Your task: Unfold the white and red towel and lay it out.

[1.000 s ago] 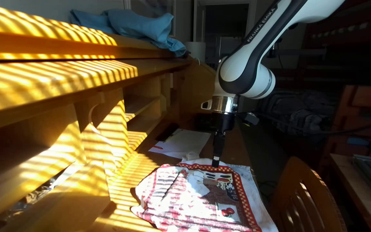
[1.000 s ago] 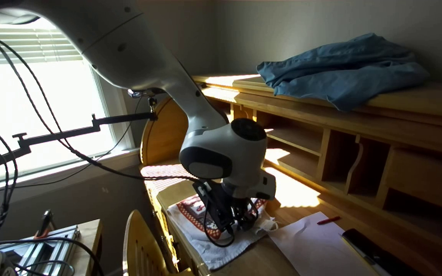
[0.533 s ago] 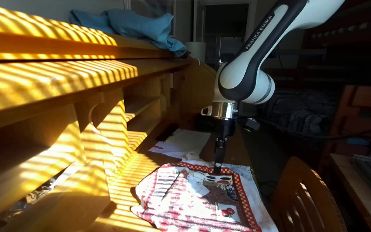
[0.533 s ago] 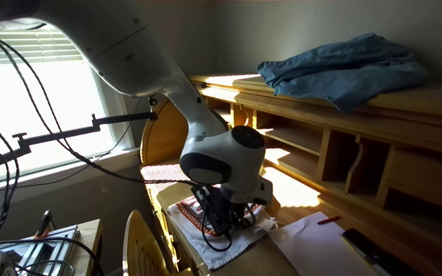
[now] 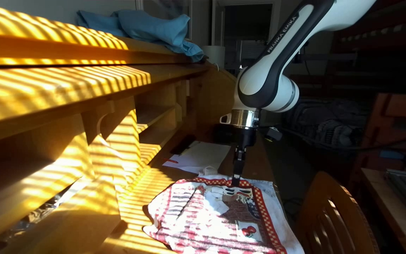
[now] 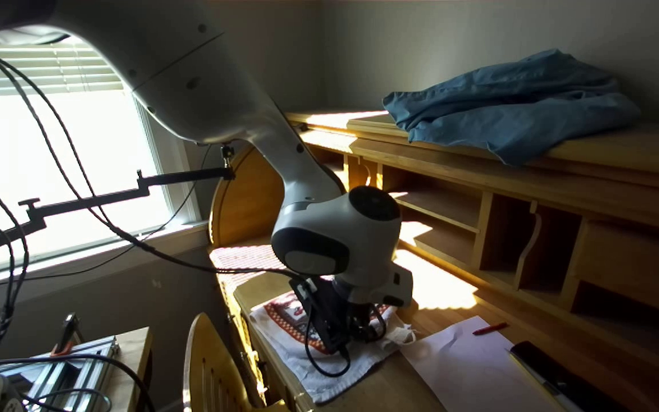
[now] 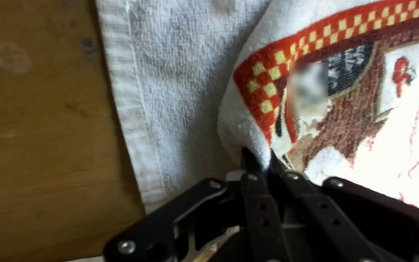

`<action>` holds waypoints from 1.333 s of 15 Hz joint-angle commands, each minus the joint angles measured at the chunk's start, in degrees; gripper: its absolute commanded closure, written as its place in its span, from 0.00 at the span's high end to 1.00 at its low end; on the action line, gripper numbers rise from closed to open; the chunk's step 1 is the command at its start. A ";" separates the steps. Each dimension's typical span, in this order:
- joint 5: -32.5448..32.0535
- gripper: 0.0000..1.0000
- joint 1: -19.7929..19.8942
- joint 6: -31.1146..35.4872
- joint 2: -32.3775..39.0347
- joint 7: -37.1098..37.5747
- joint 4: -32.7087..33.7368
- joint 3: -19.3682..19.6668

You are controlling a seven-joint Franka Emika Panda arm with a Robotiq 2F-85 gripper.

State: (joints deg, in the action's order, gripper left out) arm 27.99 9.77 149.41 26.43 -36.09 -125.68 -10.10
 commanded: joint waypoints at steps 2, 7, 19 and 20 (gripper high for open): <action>-1.79 0.02 1.24 -0.13 -2.24 2.11 -0.80 0.71; -4.59 0.02 1.27 -0.43 -5.99 4.46 -2.69 4.26; -6.00 0.02 -2.20 -5.52 -15.67 7.53 -0.70 3.77; -6.00 0.02 -2.87 -6.25 -16.33 7.69 -0.38 3.71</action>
State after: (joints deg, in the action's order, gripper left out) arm 22.68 8.23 146.01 13.14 -30.32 -126.13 -6.16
